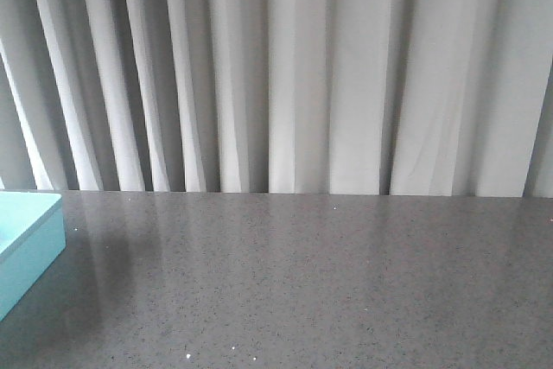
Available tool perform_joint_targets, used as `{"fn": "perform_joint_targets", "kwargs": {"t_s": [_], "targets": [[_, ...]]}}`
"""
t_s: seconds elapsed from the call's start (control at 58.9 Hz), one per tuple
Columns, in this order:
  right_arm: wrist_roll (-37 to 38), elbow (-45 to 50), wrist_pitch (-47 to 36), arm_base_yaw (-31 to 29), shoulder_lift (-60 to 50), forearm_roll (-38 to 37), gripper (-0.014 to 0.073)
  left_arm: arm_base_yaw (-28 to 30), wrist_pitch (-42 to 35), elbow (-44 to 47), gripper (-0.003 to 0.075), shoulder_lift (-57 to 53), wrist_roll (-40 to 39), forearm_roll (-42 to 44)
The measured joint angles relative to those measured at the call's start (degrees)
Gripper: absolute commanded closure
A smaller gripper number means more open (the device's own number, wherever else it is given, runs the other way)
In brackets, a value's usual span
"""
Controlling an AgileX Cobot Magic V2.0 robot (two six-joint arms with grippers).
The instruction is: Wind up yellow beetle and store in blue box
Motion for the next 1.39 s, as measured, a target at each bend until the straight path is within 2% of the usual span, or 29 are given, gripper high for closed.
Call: {"fn": "perform_joint_targets", "kwargs": {"t_s": [0.34,0.51,0.594,0.781,0.883,1.053,1.393], "targets": [[0.0,0.0,0.0,0.0,0.0,0.0,0.0601,0.0,0.8,0.0,0.0726,-0.96,0.57,2.66],[0.0,0.0,0.0,0.0,0.0,0.0,0.0601,0.0,0.8,0.0,0.0726,-0.96,-2.77,4.15],[0.0,0.0,0.0,0.0,0.0,0.0,0.0601,0.0,0.87,0.0,0.0726,-0.96,-8.29,9.53],[0.0,0.0,0.04,0.0,0.0,0.0,0.0601,0.0,1.16,0.0,0.0726,-0.96,-31.56,27.06],[0.0,0.0,0.04,0.0,0.0,0.0,0.0601,0.0,1.28,0.0,0.0726,-0.96,-39.28,32.48],[0.0,0.0,0.0,0.0,0.0,0.0,0.0601,0.0,1.28,0.0,0.0726,-0.96,-43.59,34.09],[0.0,0.0,0.0,0.0,0.0,0.0,0.0601,0.0,1.34,0.0,0.0726,-0.96,-44.17,34.27]]}}
